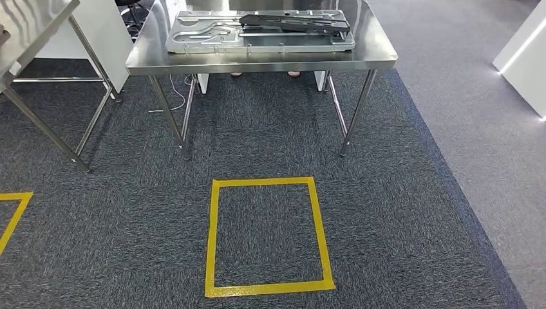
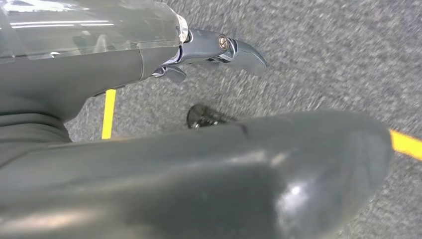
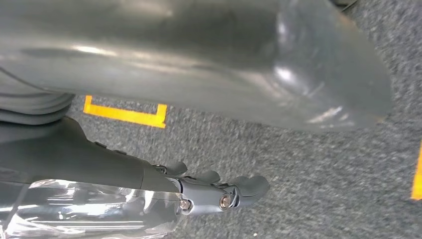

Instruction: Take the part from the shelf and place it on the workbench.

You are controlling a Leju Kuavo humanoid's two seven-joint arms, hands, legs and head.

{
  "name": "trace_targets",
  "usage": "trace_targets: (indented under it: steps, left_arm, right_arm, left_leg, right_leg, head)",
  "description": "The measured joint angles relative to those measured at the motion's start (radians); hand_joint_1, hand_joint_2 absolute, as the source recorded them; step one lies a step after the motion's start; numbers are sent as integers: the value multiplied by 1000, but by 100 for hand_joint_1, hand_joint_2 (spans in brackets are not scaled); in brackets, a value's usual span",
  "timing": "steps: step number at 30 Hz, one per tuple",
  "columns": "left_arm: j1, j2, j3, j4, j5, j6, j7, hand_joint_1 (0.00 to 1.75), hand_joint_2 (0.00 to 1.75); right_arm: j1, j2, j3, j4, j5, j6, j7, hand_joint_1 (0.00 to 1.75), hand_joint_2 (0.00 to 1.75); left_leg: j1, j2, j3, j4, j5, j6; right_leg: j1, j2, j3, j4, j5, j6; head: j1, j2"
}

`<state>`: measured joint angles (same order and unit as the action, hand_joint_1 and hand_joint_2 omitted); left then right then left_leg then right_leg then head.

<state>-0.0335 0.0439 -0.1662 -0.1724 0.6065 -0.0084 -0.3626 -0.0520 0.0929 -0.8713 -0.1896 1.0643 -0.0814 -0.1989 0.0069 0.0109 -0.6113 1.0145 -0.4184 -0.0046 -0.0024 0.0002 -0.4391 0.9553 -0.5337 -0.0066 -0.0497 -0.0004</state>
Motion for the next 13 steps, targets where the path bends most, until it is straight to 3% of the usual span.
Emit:
trace_targets:
  steps: [2, 4, 5, 6, 7, 10, 11, 13]
  left_arm:
    - [2, -1, 0, 0, -1, 4, 1, 0, 0]
    - [3, -1, 0, 0, -1, 7, 1, 0, 0]
    - [4, -1, 0, 0, -1, 7, 0, 0, 0]
    - [4, -1, 0, 0, -1, 6, -1, 0, 0]
    - [4, -1, 0, 0, -1, 5, -2, 0, 0]
    - [3, 0, 0, 0, -1, 0, -3, 0, 0]
    - [3, 0, 0, 0, 0, 0, -4, 0, 0]
    - [4, 0, 1, 0, 0, -1, -4, 0, 0]
  right_arm:
    - [1, 1, 0, 0, 0, 1, 6, 0, 0]
    - [1, 2, -1, 0, -7, 0, 29, 0, 0]
    - [1, 2, -4, 0, -14, -1, 48, 0, 0]
    - [1, 2, -9, 0, -22, -2, 72, 0, 0]
    - [1, 2, -15, 0, -28, -2, 96, 0, 0]
    - [2, 5, -31, 0, -37, -2, 153, 0, 131]
    - [1, 5, -35, 0, -38, -2, 163, 0, 175]
    - [1, 6, -40, 0, -38, -2, 174, 0, 175]
  left_leg:
    - [3, -2, -25, 69, -63, -8]
    - [6, -3, -65, 197, -148, -16]
    - [7, -3, -76, 249, -170, -19]
    - [8, -3, -72, 270, -172, -22]
    - [9, -3, -48, 249, -156, -24]
    - [12, -4, 80, 54, -98, -19]
    - [10, -5, 104, 12, -93, -13]
    - [5, -7, 110, -5, -92, -2]
  right_leg:
    - [-3, -4, -12, -3, 17, -13]
    - [-1, -5, -31, 1, 30, -18]
    - [-1, -5, -42, 4, 35, -18]
    - [-1, -5, -52, 9, 39, -16]
    - [-2, -5, -61, 15, 42, -14]
    - [-3, -5, -83, 37, 44, -5]
    - [-2, -4, -88, 44, 45, 0]
    - [0, -4, -94, 49, 47, 9]
  head:
    - [0, 0]
    - [0, 0]
    - [0, 0]
    - [0, 0]
    - [0, 0]
    - [0, 0]
    - [0, 0]
    - [0, 0]
